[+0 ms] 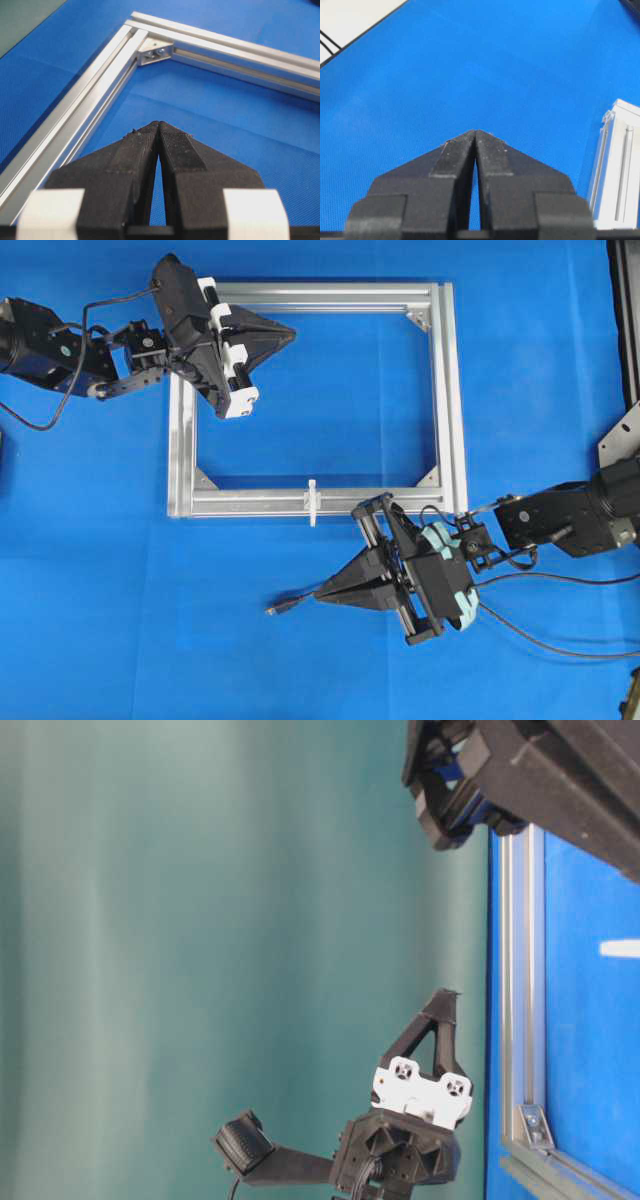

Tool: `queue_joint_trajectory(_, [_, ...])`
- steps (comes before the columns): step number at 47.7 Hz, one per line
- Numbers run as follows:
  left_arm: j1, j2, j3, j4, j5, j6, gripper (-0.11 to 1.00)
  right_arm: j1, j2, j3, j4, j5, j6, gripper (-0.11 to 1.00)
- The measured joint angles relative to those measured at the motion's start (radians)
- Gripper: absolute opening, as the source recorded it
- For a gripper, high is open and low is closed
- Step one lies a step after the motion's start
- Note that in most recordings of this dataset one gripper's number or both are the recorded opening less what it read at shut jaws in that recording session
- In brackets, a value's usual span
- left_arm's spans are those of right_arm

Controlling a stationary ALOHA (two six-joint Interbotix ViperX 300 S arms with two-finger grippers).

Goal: Insert the wire through the string loop located in the center.
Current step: 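Open the right gripper and lower it over the black USB cable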

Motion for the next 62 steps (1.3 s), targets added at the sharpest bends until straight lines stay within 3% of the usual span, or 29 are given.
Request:
queue_joint_trajectory(5, [0.002, -0.029, -0.003, 0.011, 0.023, 0.000, 0.00, 0.000, -0.031, -0.002, 0.000, 0.017, -0.002, -0.05])
queue_joint_trajectory(23, [-0.002, -0.040, -0.008, 0.018, 0.031, 0.000, 0.00, -0.002, -0.074, -0.018, 0.002, 0.110, 0.009, -0.02])
queue_joint_trajectory(30, [-0.005, -0.040, -0.008, 0.020, 0.032, 0.000, 0.00, 0.000, -0.074, -0.020, 0.005, 0.121, 0.011, 0.21])
queue_joint_trajectory(39, [-0.006, -0.038, -0.008, 0.020, 0.032, -0.002, 0.00, 0.000, -0.074, -0.020, 0.017, 0.144, 0.009, 0.78])
queue_joint_trajectory(42, [-0.008, -0.040, -0.008, 0.020, 0.032, -0.002, 0.00, -0.002, -0.074, -0.020, 0.020, 0.149, 0.011, 0.91])
queue_joint_trajectory(62, [-0.008, -0.038, -0.008, 0.021, 0.032, 0.000, 0.00, 0.000, -0.061, -0.041, 0.043, 0.163, 0.011, 0.90])
